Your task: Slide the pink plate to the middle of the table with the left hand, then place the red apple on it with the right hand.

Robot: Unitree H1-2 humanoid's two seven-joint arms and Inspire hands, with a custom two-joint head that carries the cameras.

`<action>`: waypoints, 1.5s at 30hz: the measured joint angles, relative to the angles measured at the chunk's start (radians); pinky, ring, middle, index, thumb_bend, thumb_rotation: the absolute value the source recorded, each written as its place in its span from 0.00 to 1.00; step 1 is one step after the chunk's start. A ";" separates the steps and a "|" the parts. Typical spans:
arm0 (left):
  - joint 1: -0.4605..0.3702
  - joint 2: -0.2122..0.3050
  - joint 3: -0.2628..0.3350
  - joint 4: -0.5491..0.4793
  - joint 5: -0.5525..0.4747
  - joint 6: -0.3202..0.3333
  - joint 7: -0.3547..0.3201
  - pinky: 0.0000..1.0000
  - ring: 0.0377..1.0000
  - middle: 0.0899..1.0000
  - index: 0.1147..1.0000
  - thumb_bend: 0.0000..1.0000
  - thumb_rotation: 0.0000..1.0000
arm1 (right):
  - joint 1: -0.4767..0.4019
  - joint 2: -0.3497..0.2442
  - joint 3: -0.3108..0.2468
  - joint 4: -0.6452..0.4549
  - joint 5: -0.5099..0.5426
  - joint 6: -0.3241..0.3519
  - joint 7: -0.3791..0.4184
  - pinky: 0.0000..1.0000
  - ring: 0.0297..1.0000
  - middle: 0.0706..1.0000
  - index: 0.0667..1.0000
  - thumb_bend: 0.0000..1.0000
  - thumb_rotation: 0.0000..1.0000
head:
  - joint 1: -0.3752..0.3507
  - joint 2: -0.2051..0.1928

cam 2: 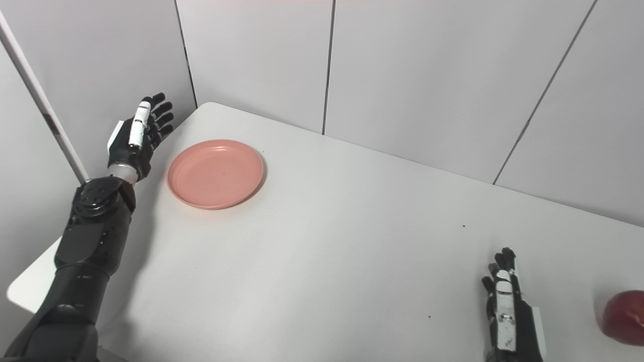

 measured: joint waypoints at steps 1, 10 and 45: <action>0.004 0.000 0.000 0.000 0.000 -0.001 0.000 0.91 0.91 0.89 0.86 0.29 1.00 | 0.000 0.000 0.000 0.000 0.001 0.001 0.001 1.00 1.00 1.00 1.00 0.09 1.00 | 0.000 0.000; 0.014 0.002 0.003 0.001 0.001 -0.001 0.013 0.89 0.90 0.88 0.85 0.29 1.00 | 0.000 -0.003 -0.002 0.000 0.003 0.001 0.003 1.00 1.00 1.00 1.00 0.07 1.00 | 0.003 0.000; 0.012 -0.002 -0.018 0.143 -0.003 -0.108 0.012 0.91 0.90 0.89 0.86 0.30 1.00 | 0.001 -0.004 -0.003 0.001 0.008 0.001 0.005 1.00 1.00 1.00 1.00 0.09 1.00 | 0.000 -0.005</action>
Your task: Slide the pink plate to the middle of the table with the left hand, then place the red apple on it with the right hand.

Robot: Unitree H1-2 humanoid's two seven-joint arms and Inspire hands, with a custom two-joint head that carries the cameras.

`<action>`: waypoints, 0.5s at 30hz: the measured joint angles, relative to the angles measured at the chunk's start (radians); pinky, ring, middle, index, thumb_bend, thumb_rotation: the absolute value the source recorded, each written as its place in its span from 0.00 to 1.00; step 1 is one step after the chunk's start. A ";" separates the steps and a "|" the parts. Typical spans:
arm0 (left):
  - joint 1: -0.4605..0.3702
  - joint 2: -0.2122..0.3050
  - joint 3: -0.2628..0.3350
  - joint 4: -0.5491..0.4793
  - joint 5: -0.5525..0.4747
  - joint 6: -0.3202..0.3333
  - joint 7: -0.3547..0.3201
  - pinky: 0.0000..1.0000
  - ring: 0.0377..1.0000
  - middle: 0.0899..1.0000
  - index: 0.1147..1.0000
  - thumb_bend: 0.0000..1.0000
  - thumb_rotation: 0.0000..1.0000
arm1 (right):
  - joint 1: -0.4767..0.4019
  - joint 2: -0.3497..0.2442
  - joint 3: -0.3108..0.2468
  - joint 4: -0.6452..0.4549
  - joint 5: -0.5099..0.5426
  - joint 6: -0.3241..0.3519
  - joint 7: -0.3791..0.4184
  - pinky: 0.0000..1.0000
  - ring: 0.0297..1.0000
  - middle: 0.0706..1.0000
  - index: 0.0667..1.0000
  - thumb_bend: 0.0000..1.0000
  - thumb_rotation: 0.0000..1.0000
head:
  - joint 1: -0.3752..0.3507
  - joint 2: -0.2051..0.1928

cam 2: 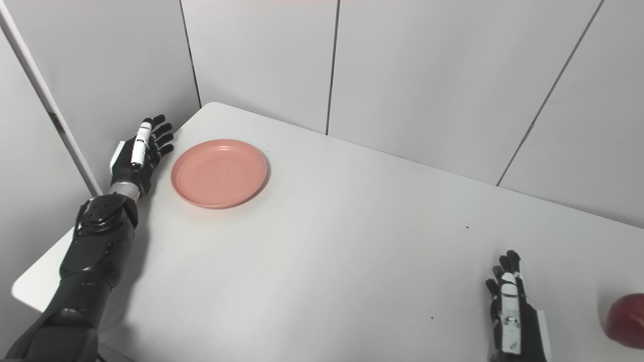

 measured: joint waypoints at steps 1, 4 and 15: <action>-0.004 0.000 0.000 0.007 -0.007 0.000 -0.006 0.91 0.91 0.89 0.86 0.30 1.00 | 0.001 0.000 0.000 0.000 0.000 0.000 0.000 1.00 1.00 1.00 1.00 0.08 1.00 | 0.000 0.000; -0.020 0.000 0.002 0.038 -0.031 -0.001 -0.027 0.92 0.92 0.90 0.87 0.30 1.00 | 0.001 0.000 0.000 -0.001 0.000 0.001 0.000 1.00 1.00 1.00 1.00 0.09 1.00 | -0.002 0.002; -0.067 0.005 -0.019 0.137 -0.047 -0.059 -0.051 0.88 0.88 0.87 0.85 0.30 1.00 | 0.001 0.000 0.000 0.000 -0.003 0.002 -0.003 1.00 1.00 1.00 1.00 0.06 1.00 | -0.006 0.000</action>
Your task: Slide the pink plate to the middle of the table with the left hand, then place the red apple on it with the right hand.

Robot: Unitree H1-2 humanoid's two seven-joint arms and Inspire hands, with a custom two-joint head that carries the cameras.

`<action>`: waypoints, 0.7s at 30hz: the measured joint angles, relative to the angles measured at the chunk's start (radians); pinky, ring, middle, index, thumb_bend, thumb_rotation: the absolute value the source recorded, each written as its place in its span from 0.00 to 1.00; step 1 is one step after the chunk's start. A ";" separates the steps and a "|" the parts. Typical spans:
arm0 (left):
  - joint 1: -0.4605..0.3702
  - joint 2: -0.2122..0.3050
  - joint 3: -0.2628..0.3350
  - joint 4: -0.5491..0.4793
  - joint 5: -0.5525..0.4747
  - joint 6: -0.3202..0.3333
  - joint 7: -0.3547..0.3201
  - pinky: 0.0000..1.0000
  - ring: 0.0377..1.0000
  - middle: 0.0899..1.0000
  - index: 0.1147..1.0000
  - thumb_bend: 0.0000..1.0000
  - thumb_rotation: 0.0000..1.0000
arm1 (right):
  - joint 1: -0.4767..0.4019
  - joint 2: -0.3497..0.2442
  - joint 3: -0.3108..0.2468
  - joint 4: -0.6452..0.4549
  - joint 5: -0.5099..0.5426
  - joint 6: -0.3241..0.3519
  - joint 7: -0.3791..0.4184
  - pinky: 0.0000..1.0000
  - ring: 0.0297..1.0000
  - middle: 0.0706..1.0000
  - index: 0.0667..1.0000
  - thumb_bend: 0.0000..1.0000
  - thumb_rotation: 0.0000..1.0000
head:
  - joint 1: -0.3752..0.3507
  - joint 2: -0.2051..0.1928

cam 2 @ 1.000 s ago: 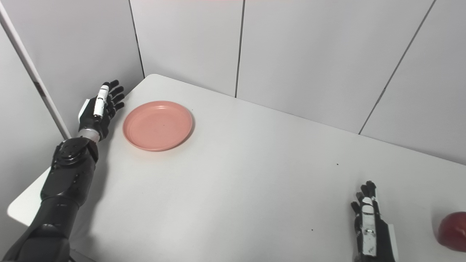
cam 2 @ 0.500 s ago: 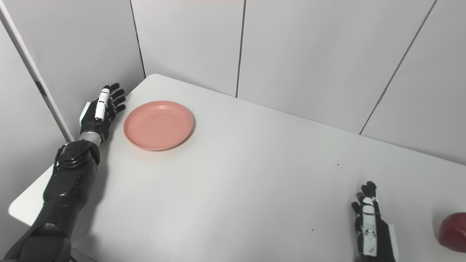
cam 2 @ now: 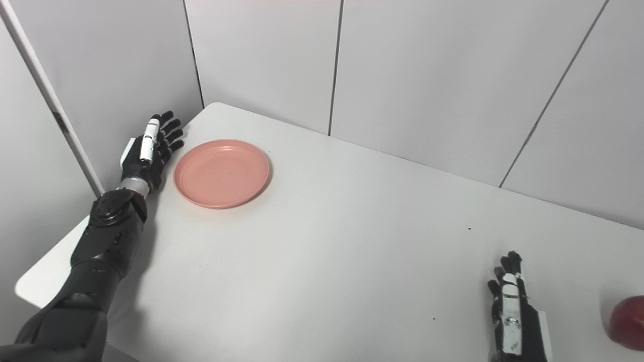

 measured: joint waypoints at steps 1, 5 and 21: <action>-0.002 0.000 -0.002 0.006 0.000 -0.007 0.000 0.88 0.88 0.87 0.85 0.30 1.00 | 0.000 0.000 0.000 0.000 0.000 0.000 0.000 1.00 1.00 1.00 1.00 0.06 1.00 | 0.000 0.000; -0.020 -0.001 -0.017 0.038 0.000 -0.027 -0.002 0.90 0.89 0.87 0.84 0.32 1.00 | 0.000 0.000 0.000 0.001 -0.002 -0.001 0.000 1.00 1.00 1.00 1.00 0.05 1.00 | -0.003 0.003; -0.019 -0.042 -0.076 -0.029 -0.013 0.018 -0.043 0.88 0.89 0.89 0.86 0.31 1.00 | 0.000 0.002 0.001 0.000 -0.002 -0.001 -0.001 1.00 1.00 1.00 1.00 0.06 1.00 | -0.012 0.009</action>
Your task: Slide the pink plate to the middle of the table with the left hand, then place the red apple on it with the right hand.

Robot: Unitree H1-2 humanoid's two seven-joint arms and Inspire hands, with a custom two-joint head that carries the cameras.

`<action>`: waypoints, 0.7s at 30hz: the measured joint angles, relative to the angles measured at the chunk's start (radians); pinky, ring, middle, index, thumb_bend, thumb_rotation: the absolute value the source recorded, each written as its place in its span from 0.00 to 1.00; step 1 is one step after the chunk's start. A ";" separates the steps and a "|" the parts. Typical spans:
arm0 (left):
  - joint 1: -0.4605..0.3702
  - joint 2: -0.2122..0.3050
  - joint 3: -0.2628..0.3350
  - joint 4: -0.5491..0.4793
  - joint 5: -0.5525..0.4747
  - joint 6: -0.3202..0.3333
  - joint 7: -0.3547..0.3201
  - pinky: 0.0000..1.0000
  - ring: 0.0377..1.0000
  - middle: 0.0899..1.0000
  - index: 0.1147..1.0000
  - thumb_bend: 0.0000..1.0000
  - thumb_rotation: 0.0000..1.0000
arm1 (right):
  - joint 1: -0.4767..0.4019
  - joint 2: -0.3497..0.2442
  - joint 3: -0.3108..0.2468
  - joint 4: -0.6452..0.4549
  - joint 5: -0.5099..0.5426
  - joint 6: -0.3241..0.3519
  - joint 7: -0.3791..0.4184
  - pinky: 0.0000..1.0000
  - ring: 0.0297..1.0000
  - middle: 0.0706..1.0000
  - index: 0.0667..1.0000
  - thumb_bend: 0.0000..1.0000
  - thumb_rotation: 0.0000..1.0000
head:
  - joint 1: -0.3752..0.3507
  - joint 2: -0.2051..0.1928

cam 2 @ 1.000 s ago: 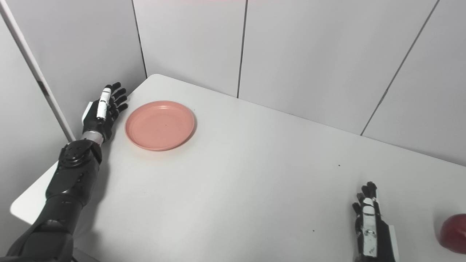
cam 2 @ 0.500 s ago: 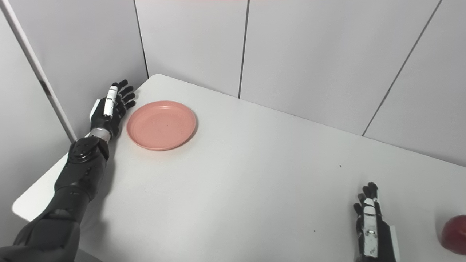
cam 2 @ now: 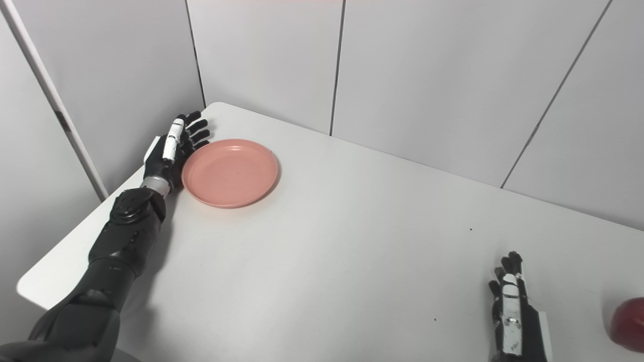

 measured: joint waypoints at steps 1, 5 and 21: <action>0.002 -0.005 -0.003 -0.009 0.000 0.004 -0.004 0.88 0.89 0.88 0.85 0.31 1.00 | 0.000 0.000 0.000 0.000 0.000 0.000 0.001 1.00 1.00 1.00 1.00 0.06 1.00 | 0.000 0.000; 0.017 -0.030 -0.009 -0.065 -0.004 0.043 -0.008 0.89 0.89 0.88 0.85 0.30 1.00 | 0.000 0.000 0.000 0.001 0.002 0.000 0.001 1.00 1.00 1.00 1.00 0.06 1.00 | 0.000 0.002; 0.032 -0.100 -0.040 -0.147 -0.003 0.097 -0.015 0.93 0.92 0.90 0.88 0.28 1.00 | 0.000 0.002 0.000 0.001 0.005 0.000 0.002 1.00 1.00 1.00 1.00 0.08 1.00 | -0.011 0.009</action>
